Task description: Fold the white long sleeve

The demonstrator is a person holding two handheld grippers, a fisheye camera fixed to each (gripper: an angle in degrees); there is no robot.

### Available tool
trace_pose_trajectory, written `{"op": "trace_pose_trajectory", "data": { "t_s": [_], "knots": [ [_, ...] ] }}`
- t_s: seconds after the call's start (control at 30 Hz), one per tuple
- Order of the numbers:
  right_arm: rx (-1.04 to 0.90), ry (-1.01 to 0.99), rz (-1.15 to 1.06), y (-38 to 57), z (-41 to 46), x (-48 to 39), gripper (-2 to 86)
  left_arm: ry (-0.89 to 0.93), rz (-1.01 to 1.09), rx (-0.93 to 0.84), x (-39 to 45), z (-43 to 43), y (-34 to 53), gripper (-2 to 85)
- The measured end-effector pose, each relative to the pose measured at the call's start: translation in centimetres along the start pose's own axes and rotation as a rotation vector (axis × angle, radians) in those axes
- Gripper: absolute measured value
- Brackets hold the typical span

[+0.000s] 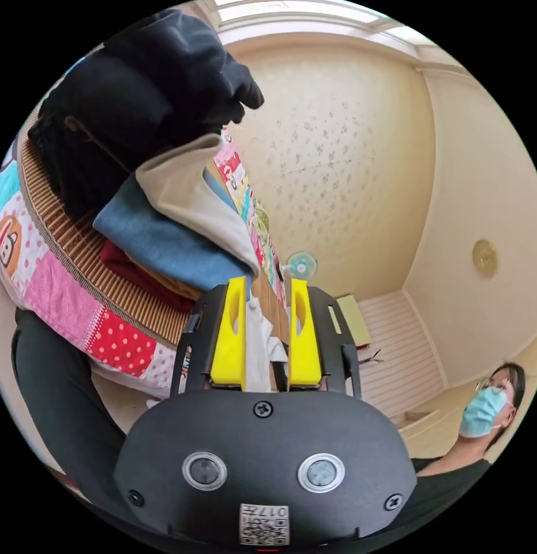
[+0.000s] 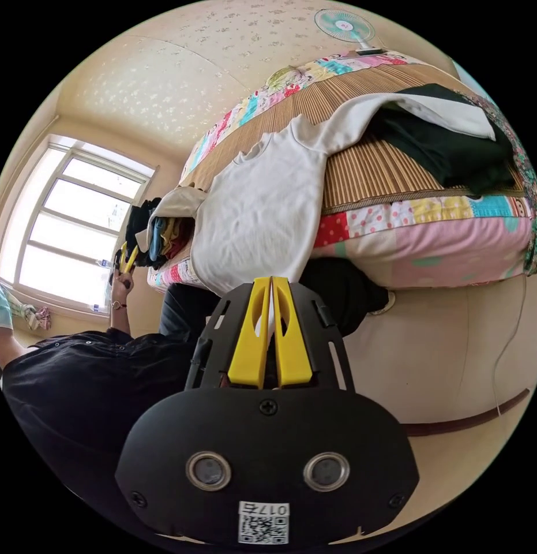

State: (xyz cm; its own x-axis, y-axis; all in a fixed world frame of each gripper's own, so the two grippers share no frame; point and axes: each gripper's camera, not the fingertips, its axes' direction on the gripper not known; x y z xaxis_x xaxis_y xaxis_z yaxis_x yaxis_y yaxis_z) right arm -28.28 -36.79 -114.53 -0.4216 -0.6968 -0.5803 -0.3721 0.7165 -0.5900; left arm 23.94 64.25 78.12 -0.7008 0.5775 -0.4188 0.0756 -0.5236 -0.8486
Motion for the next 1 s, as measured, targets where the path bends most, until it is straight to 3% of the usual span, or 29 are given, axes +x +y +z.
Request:
{"op": "trace_pose_trajectory", "data": {
  "t_s": [0.4, 0.57, 0.7, 0.87, 1.0],
  "knots": [
    [0.024, -0.136, 0.003, 1.6, -2.3, 1.1, 0.5, 0.009, -0.367, 0.12, -9.7, 1.8, -5.8, 12.5],
    [0.043, -0.165, 0.025, 2.1, -3.9, 2.6, 0.5, 0.066, -0.365, 0.179, -10.7, 3.3, -5.2, 10.7],
    [0.049, -0.192, 0.024, 2.0, -4.4, 3.5, 0.5, -0.128, -0.263, 0.183, -8.0, 5.5, -5.1, 5.7],
    [0.053, -0.235, 0.025, 1.9, -4.4, 5.3, 0.4, -0.199, -0.071, 0.306, -1.0, 8.7, -4.3, 4.0],
    [0.065, -0.274, 0.047, 2.6, -4.6, 6.8, 0.3, -0.218, 0.353, 0.266, 13.1, 18.7, -2.1, 3.9]
  ]
}}
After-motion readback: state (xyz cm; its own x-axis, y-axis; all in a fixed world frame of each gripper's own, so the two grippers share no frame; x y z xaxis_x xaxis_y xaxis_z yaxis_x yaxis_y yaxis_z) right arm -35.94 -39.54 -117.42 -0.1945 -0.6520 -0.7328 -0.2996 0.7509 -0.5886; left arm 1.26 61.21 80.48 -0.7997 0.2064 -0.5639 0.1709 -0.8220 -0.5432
